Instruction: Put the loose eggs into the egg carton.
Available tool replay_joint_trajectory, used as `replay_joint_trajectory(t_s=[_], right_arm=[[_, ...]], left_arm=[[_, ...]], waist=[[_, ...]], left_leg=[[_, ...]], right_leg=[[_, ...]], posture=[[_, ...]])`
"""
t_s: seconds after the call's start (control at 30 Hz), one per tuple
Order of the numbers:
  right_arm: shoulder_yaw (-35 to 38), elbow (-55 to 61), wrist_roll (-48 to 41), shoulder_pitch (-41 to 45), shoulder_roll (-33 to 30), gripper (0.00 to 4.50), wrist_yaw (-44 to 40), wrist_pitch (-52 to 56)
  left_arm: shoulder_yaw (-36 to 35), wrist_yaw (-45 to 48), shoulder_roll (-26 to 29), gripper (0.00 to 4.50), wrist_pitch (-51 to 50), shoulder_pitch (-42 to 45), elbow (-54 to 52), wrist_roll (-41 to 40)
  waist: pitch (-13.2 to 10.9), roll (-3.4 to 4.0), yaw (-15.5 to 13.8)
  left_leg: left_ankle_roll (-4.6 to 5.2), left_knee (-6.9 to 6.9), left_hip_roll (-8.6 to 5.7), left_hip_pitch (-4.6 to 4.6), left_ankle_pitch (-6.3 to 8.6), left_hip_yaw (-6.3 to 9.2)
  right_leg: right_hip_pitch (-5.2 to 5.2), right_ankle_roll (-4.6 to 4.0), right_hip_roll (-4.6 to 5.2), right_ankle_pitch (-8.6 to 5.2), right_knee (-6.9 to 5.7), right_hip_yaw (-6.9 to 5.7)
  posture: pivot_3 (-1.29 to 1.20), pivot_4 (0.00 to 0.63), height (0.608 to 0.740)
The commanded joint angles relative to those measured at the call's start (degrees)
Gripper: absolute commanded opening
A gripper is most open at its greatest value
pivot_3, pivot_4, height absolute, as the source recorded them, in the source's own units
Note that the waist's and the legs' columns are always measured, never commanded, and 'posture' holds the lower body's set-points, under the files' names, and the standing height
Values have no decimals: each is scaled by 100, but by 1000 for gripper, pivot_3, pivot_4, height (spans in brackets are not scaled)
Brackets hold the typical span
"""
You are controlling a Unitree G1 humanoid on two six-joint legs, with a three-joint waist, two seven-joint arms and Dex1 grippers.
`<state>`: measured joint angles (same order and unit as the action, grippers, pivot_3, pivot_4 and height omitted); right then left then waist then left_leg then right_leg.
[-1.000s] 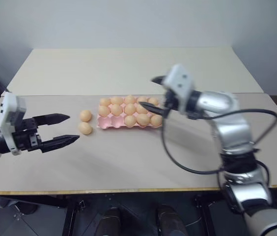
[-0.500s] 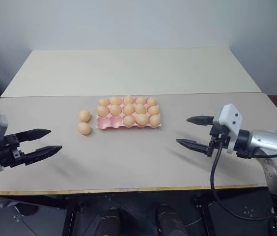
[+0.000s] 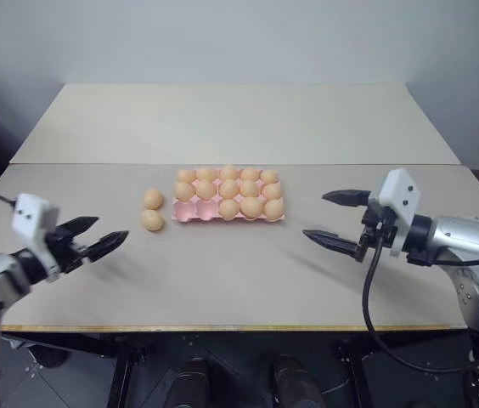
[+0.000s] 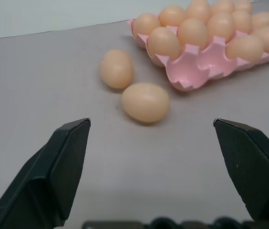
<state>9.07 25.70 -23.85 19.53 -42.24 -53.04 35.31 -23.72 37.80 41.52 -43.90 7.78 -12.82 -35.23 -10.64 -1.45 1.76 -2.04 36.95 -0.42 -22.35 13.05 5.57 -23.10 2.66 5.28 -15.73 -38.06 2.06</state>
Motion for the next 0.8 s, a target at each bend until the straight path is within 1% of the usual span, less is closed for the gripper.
replay_joint_trajectory(t_s=[0.03,0.2,0.3,0.4,0.7,0.8], right_arm=[[7,161,-80,66,41,4481,178,-160],[-4,252,-130,64,54,4481,295,-184],[-5,289,-131,60,55,4481,358,-195],[6,312,-143,79,46,4481,409,-189],[13,314,-176,164,38,4481,483,-159],[4,303,-180,189,45,4500,525,-156]], left_arm=[[297,-683,-280,4500,-15,313,17,327],[559,-1165,-677,4500,157,691,325,658],[673,-1327,-879,4500,106,758,274,713],[778,-1434,-996,4500,86,732,244,790],[985,-1851,-1270,4500,113,1128,964,1187],[1011,-1843,-1335,3945,78,1223,1141,1192]], waist=[[2,-3,7],[2,-3,47],[3,-5,39],[3,-5,40],[5,-8,34],[5,-8,32]], left_leg=[[0,1,0,-2,0,0],[0,1,2,3,0,-1],[0,2,0,3,0,-1],[0,3,-1,-1,0,-1],[0,4,-3,1,-1,-1],[0,4,-3,1,-1,-1]], right_leg=[[-3,0,0,0,-1,0],[-4,-2,-5,1,-7,6],[-1,-2,-3,1,-5,4],[-3,-1,-2,1,-2,5],[-1,-1,-2,1,-3,4],[-2,-1,-2,1,-3,5]], posture=[[0,150,740],[0,150,740],[0,150,740],[0,150,740],[0,150,740],[0,150,740]])
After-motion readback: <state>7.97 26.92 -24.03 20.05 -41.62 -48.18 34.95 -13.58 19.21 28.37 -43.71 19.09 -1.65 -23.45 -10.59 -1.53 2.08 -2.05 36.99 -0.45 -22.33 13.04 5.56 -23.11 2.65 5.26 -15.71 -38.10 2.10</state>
